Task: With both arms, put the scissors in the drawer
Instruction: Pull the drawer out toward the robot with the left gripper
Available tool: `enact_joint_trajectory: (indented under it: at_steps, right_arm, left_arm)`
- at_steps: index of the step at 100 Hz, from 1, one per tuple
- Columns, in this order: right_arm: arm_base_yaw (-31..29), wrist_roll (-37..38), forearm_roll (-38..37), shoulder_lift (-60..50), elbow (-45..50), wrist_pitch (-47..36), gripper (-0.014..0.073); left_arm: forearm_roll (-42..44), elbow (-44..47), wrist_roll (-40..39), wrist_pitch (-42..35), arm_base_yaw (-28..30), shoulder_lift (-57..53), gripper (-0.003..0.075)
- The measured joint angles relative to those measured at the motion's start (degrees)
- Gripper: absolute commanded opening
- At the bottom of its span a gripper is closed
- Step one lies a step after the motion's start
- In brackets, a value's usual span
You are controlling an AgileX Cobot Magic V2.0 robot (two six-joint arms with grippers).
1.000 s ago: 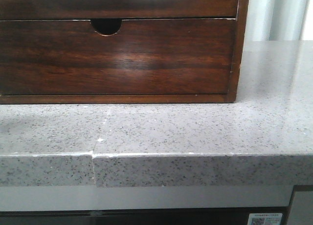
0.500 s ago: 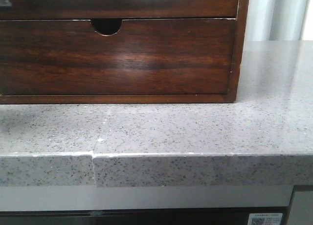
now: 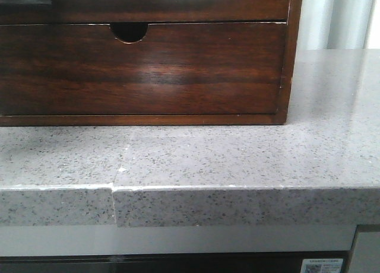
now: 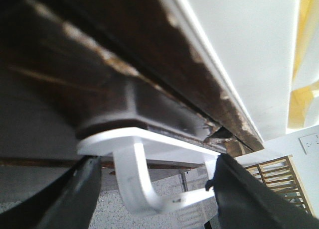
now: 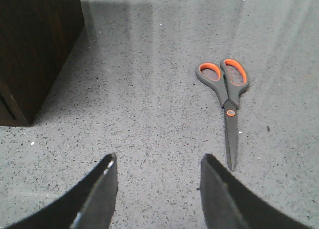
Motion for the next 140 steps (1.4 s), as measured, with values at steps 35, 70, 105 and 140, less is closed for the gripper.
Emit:
enact_joint_trajectory:
  at_steps: [35, 70, 105, 140]
  right_arm:
    - [0.0, 0.0, 0.0, 0.0, 0.0, 0.0, 0.0335]
    - [0.0, 0.0, 0.0, 0.0, 0.0, 0.0, 0.0335]
    - [0.0, 0.0, 0.0, 0.0, 0.0, 0.4, 0.0335]
    - [0.0, 0.0, 0.0, 0.0, 0.0, 2.6, 0.0335]
  left_arm:
    - [0.3, -0.3, 0.0, 0.2, 0.0, 0.4, 0.0438]
    - [1.3, -0.3, 0.0, -0.6, 0.0, 0.6, 0.0184]
    - [-0.3, 0.5, -3.0, 1.9, 0.0, 0.9, 0.0045]
    - [-3.8, 12.6, -3.9, 2.0, 0.1, -12.2, -0.0013]
